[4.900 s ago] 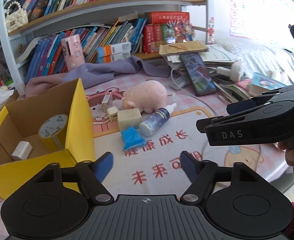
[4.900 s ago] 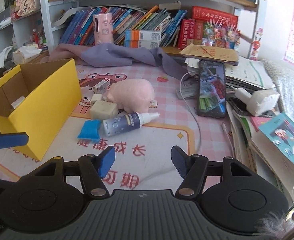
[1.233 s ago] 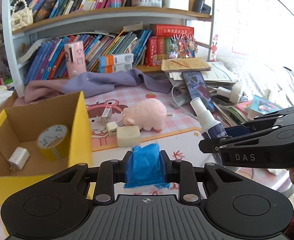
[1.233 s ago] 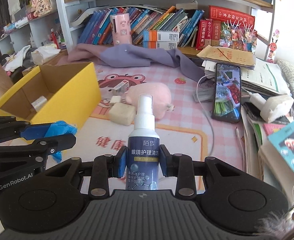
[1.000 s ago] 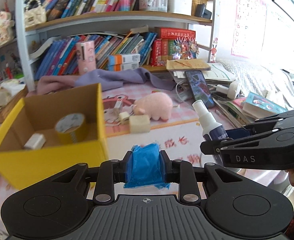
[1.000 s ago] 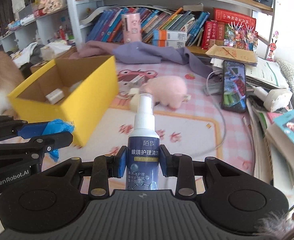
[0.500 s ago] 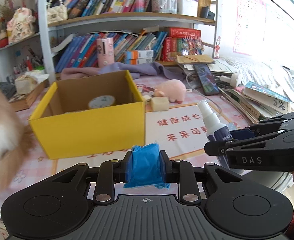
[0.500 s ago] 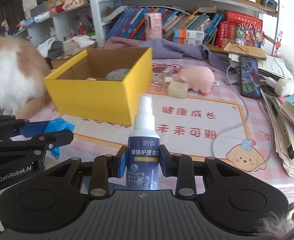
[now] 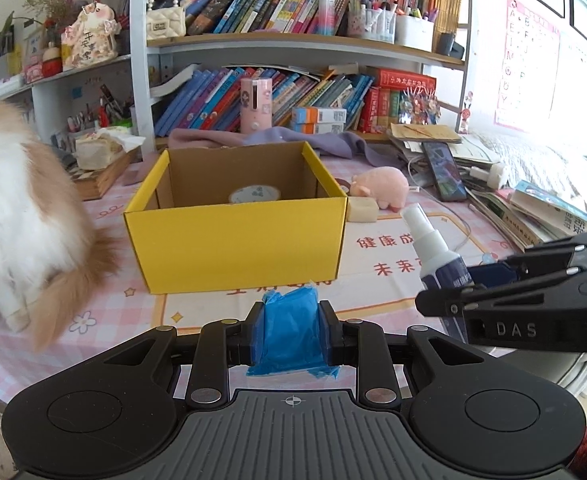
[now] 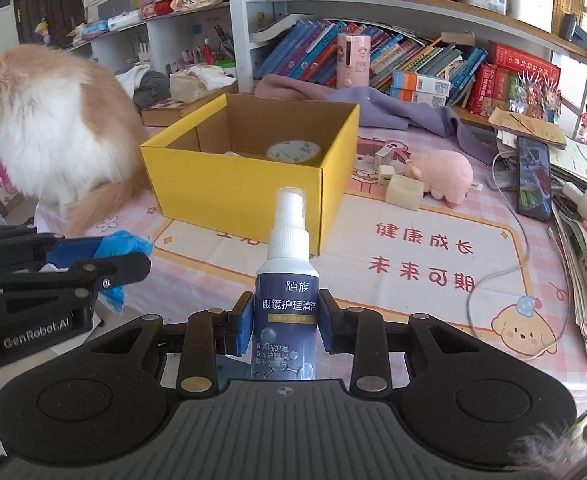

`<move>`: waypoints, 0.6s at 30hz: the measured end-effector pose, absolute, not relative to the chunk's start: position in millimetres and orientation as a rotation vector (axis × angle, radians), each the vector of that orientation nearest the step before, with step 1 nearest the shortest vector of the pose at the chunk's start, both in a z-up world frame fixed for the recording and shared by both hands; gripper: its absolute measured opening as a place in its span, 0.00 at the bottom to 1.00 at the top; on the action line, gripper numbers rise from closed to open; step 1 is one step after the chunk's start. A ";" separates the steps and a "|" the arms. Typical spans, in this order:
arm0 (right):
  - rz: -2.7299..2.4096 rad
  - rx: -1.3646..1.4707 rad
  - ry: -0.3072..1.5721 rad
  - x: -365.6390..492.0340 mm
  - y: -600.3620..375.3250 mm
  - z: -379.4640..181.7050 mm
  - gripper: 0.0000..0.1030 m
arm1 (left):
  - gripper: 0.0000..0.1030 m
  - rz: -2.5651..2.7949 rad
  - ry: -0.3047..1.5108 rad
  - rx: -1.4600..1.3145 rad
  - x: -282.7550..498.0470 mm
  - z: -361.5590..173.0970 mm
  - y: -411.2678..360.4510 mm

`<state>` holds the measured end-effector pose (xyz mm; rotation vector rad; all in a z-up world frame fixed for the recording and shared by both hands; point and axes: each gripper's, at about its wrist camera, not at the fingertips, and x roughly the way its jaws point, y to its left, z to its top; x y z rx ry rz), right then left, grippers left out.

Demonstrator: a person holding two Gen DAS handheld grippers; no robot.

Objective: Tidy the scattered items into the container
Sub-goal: 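Lift the eraser in the left tool and bottle in the right tool toward the yellow box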

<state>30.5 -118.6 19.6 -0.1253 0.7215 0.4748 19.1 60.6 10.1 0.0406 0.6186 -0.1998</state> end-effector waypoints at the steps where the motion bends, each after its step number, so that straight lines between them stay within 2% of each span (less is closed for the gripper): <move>1: 0.478 -0.128 0.720 29.9 -116.6 19.9 0.30 | 0.24 -0.198 0.616 0.042 18.7 10.4 61.9; 18: 0.535 -0.174 0.701 22.5 -86.4 24.9 0.30 | 0.24 -0.145 0.599 0.009 7.8 12.0 91.1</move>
